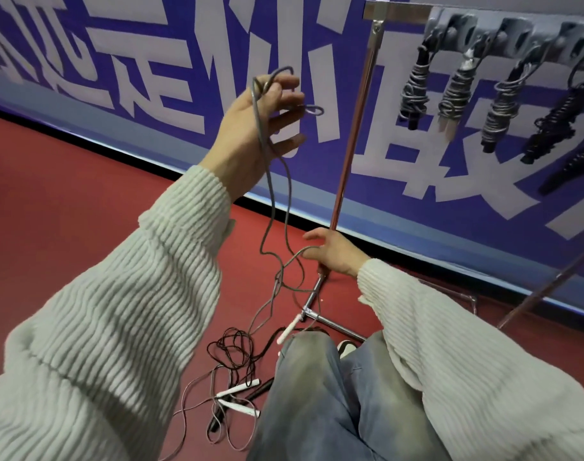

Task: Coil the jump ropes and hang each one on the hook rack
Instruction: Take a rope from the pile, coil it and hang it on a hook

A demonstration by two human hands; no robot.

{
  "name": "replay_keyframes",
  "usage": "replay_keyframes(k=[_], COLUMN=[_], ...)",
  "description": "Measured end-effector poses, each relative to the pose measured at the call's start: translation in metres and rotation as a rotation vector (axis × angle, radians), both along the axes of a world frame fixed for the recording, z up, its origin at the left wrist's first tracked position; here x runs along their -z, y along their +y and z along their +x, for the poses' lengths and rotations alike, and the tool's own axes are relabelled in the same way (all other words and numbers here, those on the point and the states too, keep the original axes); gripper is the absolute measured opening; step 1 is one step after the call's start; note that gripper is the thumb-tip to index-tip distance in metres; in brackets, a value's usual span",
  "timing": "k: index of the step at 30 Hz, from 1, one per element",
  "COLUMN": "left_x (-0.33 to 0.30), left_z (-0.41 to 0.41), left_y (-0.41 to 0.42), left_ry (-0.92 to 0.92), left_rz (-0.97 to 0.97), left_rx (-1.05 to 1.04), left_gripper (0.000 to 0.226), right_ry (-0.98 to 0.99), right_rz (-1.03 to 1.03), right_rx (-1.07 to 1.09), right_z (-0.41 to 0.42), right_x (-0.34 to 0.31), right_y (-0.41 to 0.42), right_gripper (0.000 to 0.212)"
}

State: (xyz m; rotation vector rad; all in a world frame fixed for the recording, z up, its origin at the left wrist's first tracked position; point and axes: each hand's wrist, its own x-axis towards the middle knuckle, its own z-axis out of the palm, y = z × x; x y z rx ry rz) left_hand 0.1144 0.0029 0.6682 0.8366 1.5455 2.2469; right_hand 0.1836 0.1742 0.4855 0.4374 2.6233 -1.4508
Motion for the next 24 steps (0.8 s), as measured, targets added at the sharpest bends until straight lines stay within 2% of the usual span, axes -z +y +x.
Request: replay_keyframes(k=[2, 3, 4, 6, 7, 8, 11, 14, 16, 17, 19, 21, 23, 24], left_x=[-0.008, -0.011, -0.014, -0.018, -0.019, -0.019, -0.002, 0.047, 0.089, 0.106, 0.144, 0.188, 0.227, 0.242], left_z=[0.007, 0.011, 0.013, 0.017, 0.016, 0.012, -0.003, -0.032, -0.041, -0.039, -0.024, -0.013, 0.000, 0.009], left_y=[0.005, 0.008, 0.009, 0.011, 0.012, 0.013, 0.007, -0.011, -0.021, -0.024, -0.026, -0.030, -0.037, -0.039], left_ry=[-0.024, -0.038, -0.050, -0.062, -0.057, -0.036, -0.041, -0.182, -0.129, -0.175, -0.276, -0.359, -0.359, -0.302], left_rz=[0.033, 0.051, 0.070, 0.098, 0.096, 0.067, -0.114, -0.306, -0.496, -0.525, -0.535, -0.592, -0.761, -0.876], left_rx=[0.051, 0.076, 0.097, 0.129, 0.138, 0.112, -0.067, -0.083, -0.142, -0.156, -0.180, -0.247, -0.282, -0.220], left_gripper=[0.018, 0.019, 0.019, 0.020, 0.020, 0.020, 0.019, 0.028, 0.033, 0.031, 0.018, 0.021, 0.030, 0.029], right_ry=[-0.010, -0.003, 0.014, 0.072, 0.108, 0.126, 0.127, 0.177, 0.230, 0.249, 0.284, 0.316, 0.341, 0.352], right_rz=[0.022, 0.028, 0.020, 0.000, -0.013, -0.032, -0.123, -0.302, -0.409, -0.440, -0.460, -0.459, -0.451, -0.452], right_rx=[-0.087, -0.105, -0.108, -0.069, -0.040, 0.000, 0.133, 0.226, 0.249, 0.248, 0.230, 0.205, 0.188, 0.186], right_z=[-0.003, -0.005, -0.006, -0.009, -0.011, -0.012, -0.015, -0.014, -0.012, -0.011, -0.010, -0.012, -0.013, -0.014], right_x=[-0.001, -0.002, -0.003, -0.003, -0.004, -0.008, -0.023, -0.048, -0.066, -0.076, -0.096, -0.115, -0.132, -0.140], right_y=[-0.009, -0.013, -0.018, -0.024, -0.026, -0.027, -0.025, -0.020, -0.019, -0.018, -0.017, -0.017, -0.018, -0.019], right_gripper=[0.063, 0.066, 0.060, 0.026, 0.017, 0.025, 0.043, 0.043, 0.041, 0.040, 0.039, 0.038, 0.038, 0.037])
